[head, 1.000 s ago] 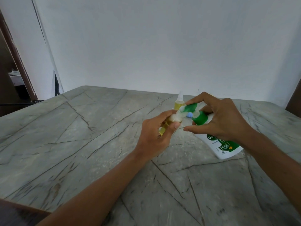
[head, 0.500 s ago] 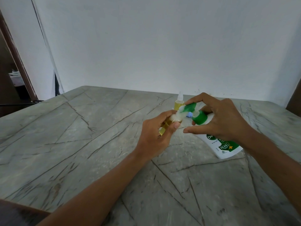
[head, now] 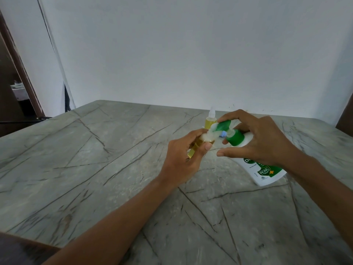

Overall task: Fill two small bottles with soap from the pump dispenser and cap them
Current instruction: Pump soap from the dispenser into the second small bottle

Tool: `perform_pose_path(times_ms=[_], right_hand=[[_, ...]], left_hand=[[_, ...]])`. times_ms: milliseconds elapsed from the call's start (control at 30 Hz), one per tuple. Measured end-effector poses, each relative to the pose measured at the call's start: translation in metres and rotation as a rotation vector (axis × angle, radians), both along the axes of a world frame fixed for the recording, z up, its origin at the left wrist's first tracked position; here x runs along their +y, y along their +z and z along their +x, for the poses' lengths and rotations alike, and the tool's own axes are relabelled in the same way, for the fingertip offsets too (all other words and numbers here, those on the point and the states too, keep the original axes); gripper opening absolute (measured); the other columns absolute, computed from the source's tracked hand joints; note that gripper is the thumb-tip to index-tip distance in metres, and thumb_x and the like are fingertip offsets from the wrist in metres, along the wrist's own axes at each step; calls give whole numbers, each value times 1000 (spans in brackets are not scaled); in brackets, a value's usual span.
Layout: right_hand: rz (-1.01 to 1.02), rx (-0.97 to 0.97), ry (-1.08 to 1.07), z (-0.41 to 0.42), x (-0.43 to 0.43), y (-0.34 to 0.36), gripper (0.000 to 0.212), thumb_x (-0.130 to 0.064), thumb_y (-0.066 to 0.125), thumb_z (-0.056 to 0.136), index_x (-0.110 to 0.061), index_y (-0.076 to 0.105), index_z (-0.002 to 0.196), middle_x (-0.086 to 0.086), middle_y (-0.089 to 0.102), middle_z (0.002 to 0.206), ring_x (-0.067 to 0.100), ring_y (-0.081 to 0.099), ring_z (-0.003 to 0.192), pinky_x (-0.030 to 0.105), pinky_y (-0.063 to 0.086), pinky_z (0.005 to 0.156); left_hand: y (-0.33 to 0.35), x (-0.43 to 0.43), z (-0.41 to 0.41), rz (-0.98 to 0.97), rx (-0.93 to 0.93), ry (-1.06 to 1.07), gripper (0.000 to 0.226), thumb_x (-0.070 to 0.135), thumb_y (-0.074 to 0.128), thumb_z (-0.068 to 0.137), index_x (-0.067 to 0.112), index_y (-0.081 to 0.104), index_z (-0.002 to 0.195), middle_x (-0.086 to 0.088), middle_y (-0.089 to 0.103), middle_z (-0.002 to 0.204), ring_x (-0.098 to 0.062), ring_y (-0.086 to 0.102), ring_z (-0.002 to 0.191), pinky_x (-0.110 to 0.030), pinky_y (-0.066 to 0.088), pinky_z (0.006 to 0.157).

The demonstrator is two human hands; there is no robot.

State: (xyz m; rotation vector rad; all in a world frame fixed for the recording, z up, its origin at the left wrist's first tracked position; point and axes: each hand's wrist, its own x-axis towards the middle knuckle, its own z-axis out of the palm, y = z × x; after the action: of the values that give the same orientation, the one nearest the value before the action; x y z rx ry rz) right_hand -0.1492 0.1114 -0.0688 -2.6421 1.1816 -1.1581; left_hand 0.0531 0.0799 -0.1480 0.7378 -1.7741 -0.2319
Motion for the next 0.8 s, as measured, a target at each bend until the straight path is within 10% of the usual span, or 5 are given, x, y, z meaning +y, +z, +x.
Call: perform_pose_path(times_ms=[367,567,800], right_hand=[[-47,-62,-5,1,-2,-2,52,-50,80,59,-33,56,102,-10,68,73,-7,65,80,6,51,63],[-40,-8,-29,1,1,0,64,-57,79,56,-41,50,111,-36,53,77,-23,57,78,-2,43,63],[-82,-52,-9,2,0,-2,57,-43,85,59,-32,58,107,-20,64,65,-5,64,66,6,46,57]], left_hand=[[1,4,-1,-54,-21,8,39,33,59,94,8,63,124,-4,72,92,-19,67,75,-42,56,59],[2,2,0,-28,-4,12,40,36,57,94,11,62,125,-5,72,90,-21,68,75,-44,56,59],[2,2,0,-15,25,-6,40,34,59,94,10,63,125,-3,73,95,-20,70,81,-42,59,64]])
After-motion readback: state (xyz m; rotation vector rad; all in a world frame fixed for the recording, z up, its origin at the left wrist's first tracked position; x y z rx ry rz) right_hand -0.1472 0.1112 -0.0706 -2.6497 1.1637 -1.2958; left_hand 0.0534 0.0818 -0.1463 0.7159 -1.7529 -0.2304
